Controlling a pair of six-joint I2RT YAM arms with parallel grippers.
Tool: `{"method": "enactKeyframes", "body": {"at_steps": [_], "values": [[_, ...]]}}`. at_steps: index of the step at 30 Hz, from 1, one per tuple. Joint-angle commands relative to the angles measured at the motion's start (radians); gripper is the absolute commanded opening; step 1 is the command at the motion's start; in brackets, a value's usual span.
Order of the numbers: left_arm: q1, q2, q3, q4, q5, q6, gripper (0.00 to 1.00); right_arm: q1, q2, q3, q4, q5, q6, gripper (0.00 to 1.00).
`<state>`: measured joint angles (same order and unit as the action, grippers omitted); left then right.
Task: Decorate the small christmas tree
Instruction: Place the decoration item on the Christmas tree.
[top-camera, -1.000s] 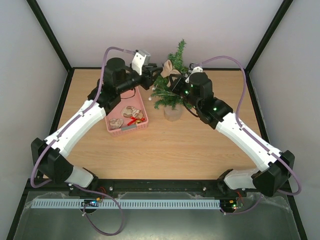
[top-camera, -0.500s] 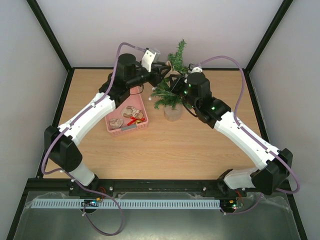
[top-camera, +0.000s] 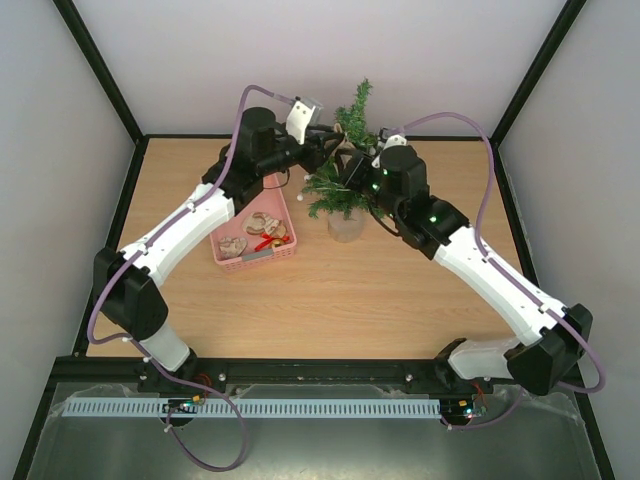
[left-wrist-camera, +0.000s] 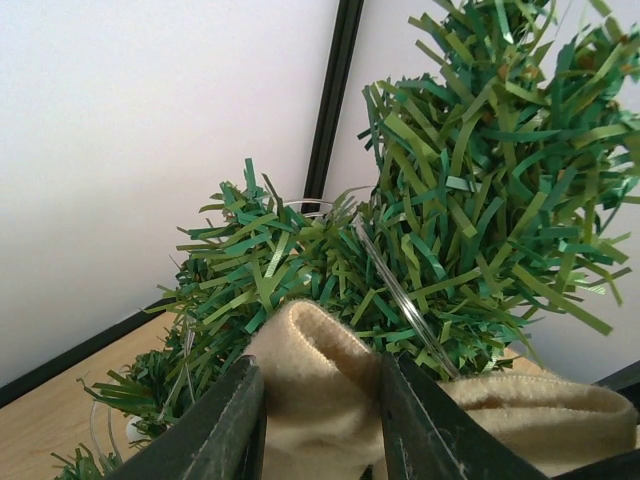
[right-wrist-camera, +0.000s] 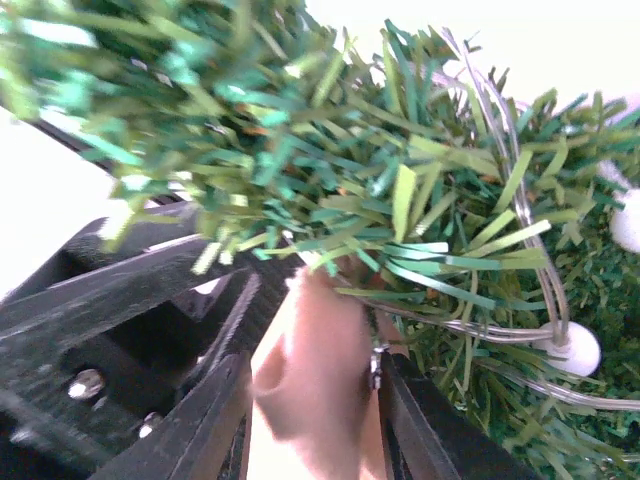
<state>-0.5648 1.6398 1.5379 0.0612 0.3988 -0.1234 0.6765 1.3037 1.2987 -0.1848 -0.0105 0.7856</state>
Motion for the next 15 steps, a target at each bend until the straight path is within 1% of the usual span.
{"method": "enactKeyframes", "body": {"at_steps": [1, 8, 15], "values": [[-0.007, -0.023, 0.015, 0.026, -0.01, 0.006, 0.33, 0.006, -0.082, -0.011, -0.014, 0.002, -0.007, 0.37], [-0.008, -0.054, 0.011, 0.02, -0.019, 0.007, 0.36, 0.006, -0.165, -0.056, -0.035, 0.04, -0.026, 0.49], [-0.01, -0.107, -0.012, 0.018, -0.042, 0.01, 0.39, 0.006, -0.213, -0.109, -0.052, 0.057, -0.056, 0.5]]}}
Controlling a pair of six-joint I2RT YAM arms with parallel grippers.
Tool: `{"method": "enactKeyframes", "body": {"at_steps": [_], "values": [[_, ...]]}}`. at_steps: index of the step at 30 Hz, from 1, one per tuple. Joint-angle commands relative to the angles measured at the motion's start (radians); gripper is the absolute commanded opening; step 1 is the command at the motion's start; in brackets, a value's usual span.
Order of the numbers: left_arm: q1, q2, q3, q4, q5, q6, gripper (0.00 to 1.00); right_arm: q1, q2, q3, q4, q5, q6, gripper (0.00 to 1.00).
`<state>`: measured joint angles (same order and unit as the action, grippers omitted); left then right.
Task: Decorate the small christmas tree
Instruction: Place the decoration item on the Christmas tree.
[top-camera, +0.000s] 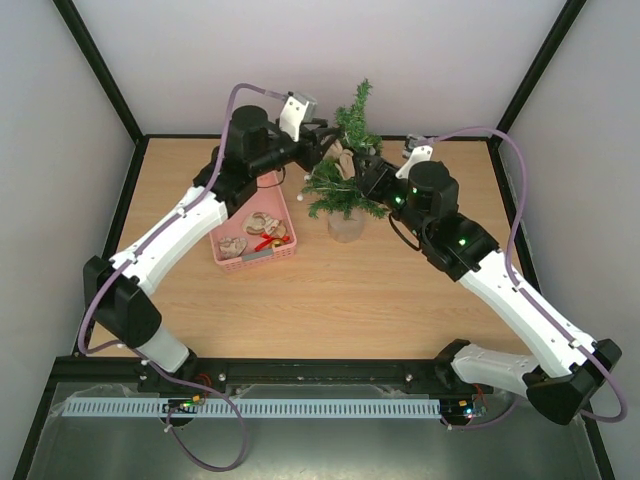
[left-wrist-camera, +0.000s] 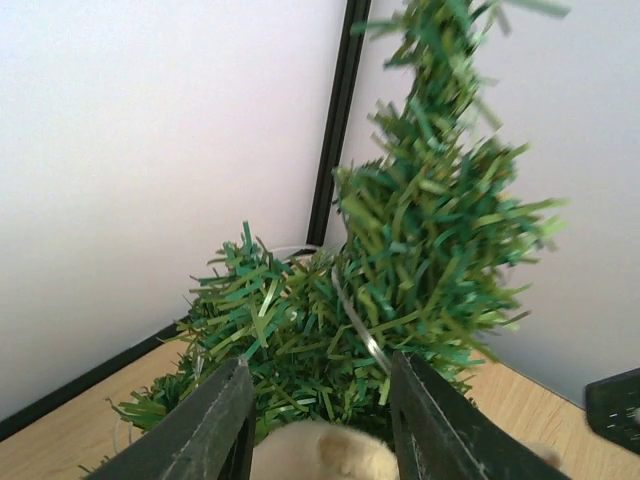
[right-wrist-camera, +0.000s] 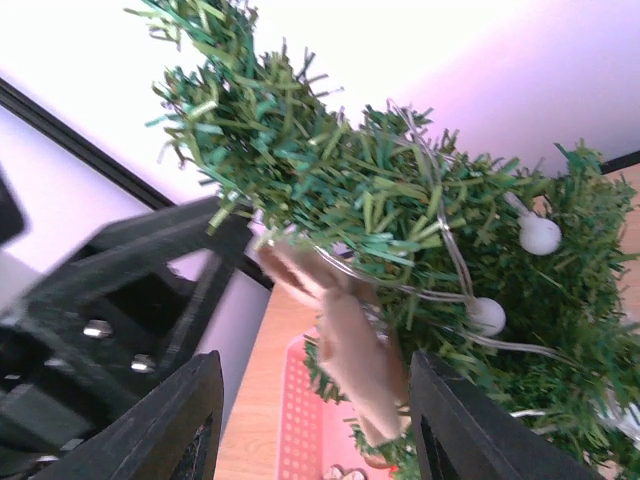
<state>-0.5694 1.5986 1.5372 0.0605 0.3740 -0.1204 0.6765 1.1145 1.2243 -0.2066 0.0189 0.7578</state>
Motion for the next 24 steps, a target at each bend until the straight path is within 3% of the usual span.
{"method": "enactKeyframes", "body": {"at_steps": [1, 9, 13, 17, 24], "values": [[-0.006, -0.071, -0.018, 0.019, -0.019, 0.007, 0.4, 0.006, -0.027, -0.041, -0.028, 0.026, -0.028, 0.5], [-0.015, -0.095, -0.074, 0.005, -0.021, 0.016, 0.37, 0.006, -0.028, -0.063, -0.015, 0.006, -0.052, 0.46], [-0.017, -0.094, -0.093, 0.007, -0.048, 0.027, 0.37, 0.006, -0.006, -0.051, 0.018, -0.103, -0.116, 0.41], [-0.017, -0.098, -0.071, -0.02, -0.083, 0.022, 0.38, 0.007, 0.013, -0.032, -0.005, -0.165, -0.267, 0.41], [-0.007, -0.135, -0.067, -0.03, -0.112, -0.021, 0.49, 0.023, -0.007, -0.028, 0.026, -0.12, -0.619, 0.42]]}}
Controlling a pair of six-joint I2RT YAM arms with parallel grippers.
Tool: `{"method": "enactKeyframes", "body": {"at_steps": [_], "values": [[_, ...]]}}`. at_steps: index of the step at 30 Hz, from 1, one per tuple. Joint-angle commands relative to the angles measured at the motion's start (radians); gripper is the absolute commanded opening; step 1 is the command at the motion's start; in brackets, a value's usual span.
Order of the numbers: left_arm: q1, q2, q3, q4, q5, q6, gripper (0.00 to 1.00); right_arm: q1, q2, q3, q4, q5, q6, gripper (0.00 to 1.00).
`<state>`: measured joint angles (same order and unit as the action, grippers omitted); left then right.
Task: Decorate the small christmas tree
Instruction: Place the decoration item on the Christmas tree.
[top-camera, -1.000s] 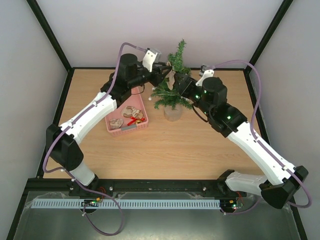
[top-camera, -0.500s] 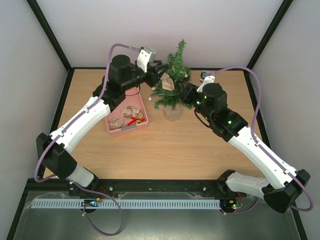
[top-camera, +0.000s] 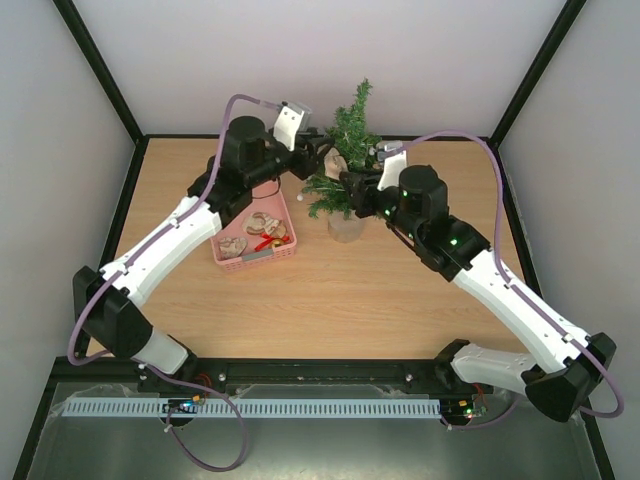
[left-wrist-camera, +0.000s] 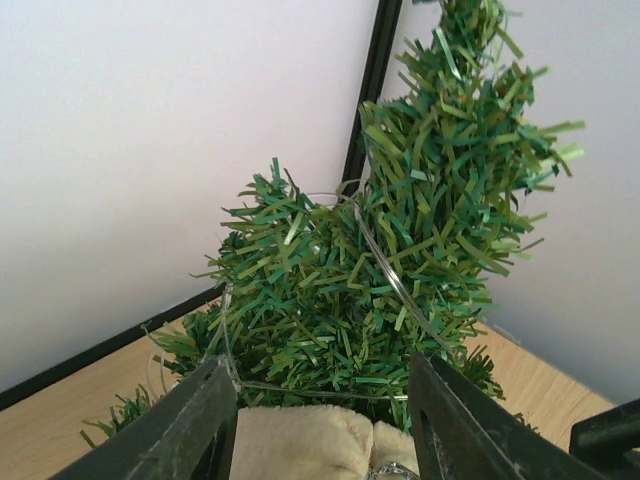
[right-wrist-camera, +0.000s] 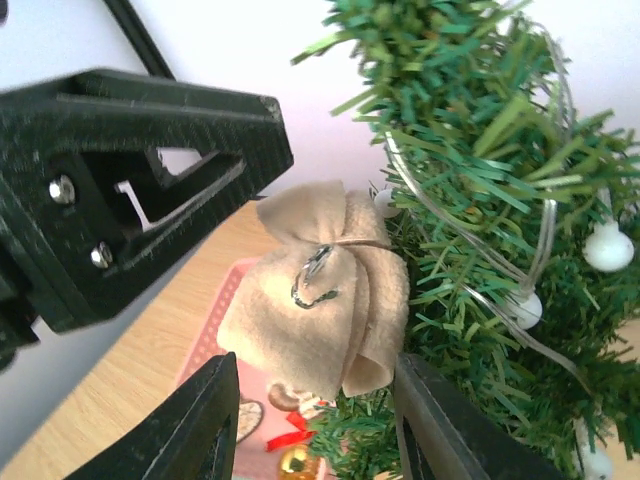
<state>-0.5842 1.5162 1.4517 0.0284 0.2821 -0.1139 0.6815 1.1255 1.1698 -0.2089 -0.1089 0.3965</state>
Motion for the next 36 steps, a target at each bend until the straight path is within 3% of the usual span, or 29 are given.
{"method": "enactKeyframes", "body": {"at_steps": [1, 7, 11, 21, 25, 32, 36], "values": [[0.017, -0.057, 0.016, 0.003, -0.011, -0.051, 0.49, 0.022, -0.024, 0.019, 0.046, 0.01, -0.313, 0.42], [0.078, -0.09, -0.034, 0.038, 0.057, -0.168, 0.49, 0.033, -0.039, -0.033, 0.13, -0.049, -0.586, 0.44], [0.113, -0.116, -0.073, 0.061, 0.09, -0.21, 0.49, 0.047, -0.014, -0.027, 0.124, -0.052, -0.678, 0.44], [0.161, -0.144, -0.127, 0.08, 0.143, -0.245, 0.49, 0.159, 0.075, 0.015, 0.132, 0.176, -0.831, 0.48], [0.168, -0.151, -0.141, 0.087, 0.151, -0.248, 0.49, 0.174, 0.105, 0.044, 0.135, 0.266, -0.839, 0.4], [0.173, -0.156, -0.156, 0.093, 0.156, -0.242, 0.48, 0.178, 0.083, 0.025, 0.237, 0.348, -0.709, 0.02], [0.175, -0.158, -0.159, 0.097, 0.159, -0.242, 0.47, 0.178, 0.074, 0.005, 0.275, 0.364, -0.578, 0.02]]}}
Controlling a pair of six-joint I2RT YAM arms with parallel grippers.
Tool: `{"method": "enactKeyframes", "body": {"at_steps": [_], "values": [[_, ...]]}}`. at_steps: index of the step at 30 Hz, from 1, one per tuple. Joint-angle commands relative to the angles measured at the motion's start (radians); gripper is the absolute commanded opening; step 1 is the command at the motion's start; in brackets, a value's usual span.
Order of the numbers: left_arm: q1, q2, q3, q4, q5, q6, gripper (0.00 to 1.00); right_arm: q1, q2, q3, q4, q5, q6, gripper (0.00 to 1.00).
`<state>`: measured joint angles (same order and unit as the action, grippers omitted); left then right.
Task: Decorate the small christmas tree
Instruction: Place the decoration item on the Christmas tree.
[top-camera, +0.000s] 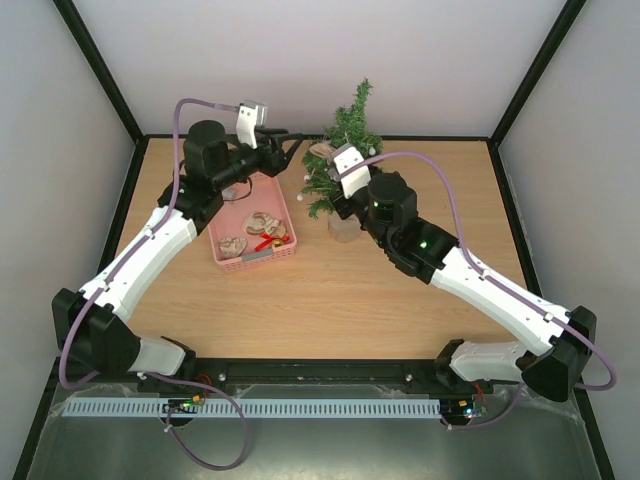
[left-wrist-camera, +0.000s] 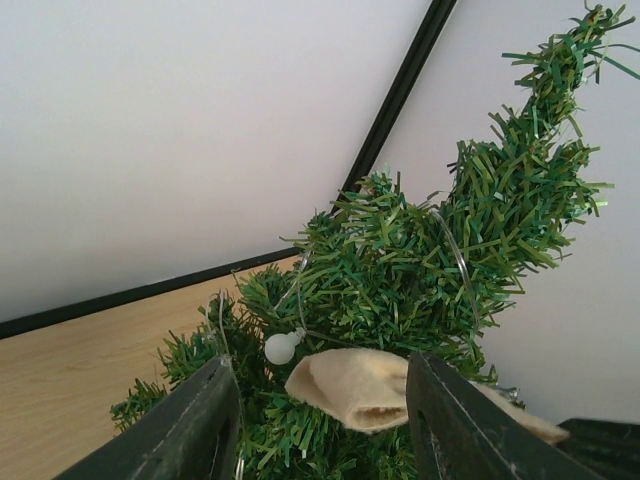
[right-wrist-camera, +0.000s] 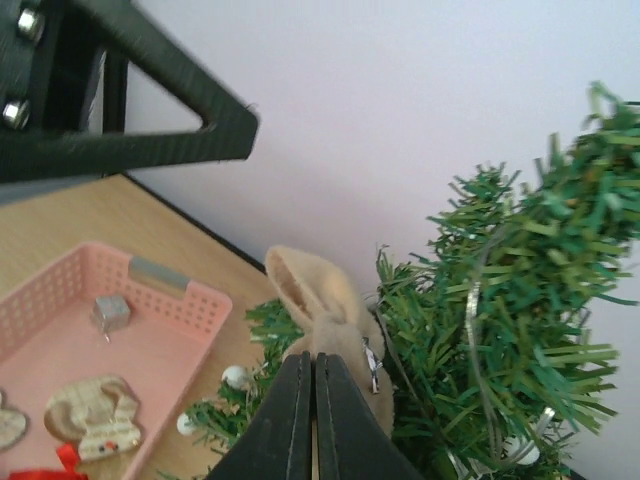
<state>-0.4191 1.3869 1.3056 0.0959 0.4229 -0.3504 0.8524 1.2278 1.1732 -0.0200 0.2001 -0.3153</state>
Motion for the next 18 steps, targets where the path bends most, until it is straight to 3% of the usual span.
{"method": "enactKeyframes", "body": {"at_steps": [1, 18], "values": [[0.01, -0.03, -0.012, 0.031, 0.021, -0.005, 0.47, 0.007, -0.028, -0.001, 0.09, 0.057, 0.169, 0.02], [0.008, -0.041, -0.028, 0.127, 0.136, 0.014, 0.46, 0.004, 0.005, 0.084, 0.091, 0.178, 0.652, 0.02]]}}
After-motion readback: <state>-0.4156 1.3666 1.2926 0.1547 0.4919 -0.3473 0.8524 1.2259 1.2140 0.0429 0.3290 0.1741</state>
